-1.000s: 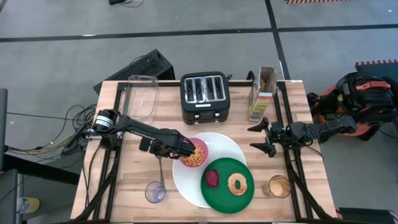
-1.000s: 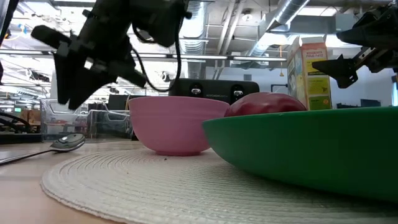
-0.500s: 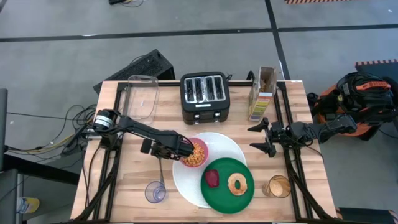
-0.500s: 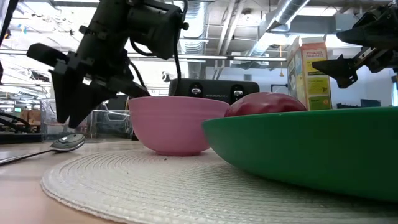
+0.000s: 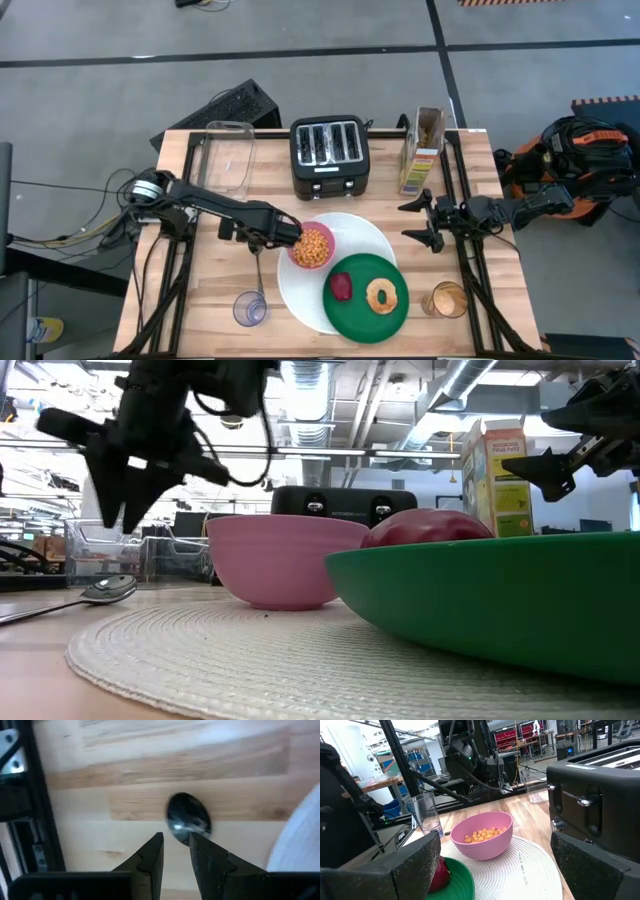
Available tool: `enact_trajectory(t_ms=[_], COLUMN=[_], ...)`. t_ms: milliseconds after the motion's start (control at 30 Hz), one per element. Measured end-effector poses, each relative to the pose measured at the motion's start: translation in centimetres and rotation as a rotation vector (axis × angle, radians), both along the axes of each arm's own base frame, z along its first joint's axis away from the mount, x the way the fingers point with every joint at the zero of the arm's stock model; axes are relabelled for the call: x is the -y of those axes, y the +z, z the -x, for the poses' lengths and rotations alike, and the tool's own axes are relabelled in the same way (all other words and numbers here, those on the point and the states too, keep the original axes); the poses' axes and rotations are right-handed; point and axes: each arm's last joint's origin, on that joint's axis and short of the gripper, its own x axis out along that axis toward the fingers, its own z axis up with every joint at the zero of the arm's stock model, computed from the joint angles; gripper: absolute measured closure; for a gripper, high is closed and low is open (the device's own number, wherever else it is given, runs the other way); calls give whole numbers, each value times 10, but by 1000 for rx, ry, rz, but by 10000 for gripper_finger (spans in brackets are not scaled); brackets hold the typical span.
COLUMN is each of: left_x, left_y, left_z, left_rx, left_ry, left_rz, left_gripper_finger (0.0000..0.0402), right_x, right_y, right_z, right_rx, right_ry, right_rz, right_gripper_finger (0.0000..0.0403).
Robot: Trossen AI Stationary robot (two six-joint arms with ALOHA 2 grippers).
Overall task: Arrange a breakfast setting
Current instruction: Put the silver spoon on the left side of the white table mat
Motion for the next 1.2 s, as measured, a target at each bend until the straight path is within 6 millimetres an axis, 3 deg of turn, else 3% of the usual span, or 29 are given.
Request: enact_trajectory(t_ms=[233,433,700,1200], left_x=[-3,0,3,4], left_y=[-10,-13,-38,-51], left_z=[41,66,69,69], left_rx=[137,218,264,330], left_ry=[121,203,226,227], left_rz=[56,71,171,215], left_gripper_finger=[319,319,319,319], right_x=[0,0,0,0], right_y=[0,0,0,0], right_z=[0,0,0,0], right_rx=[1,1,0,0], right_ry=[0,0,1,0], right_rz=[0,0,0,0], right_gripper_finger=[5,5,5,5])
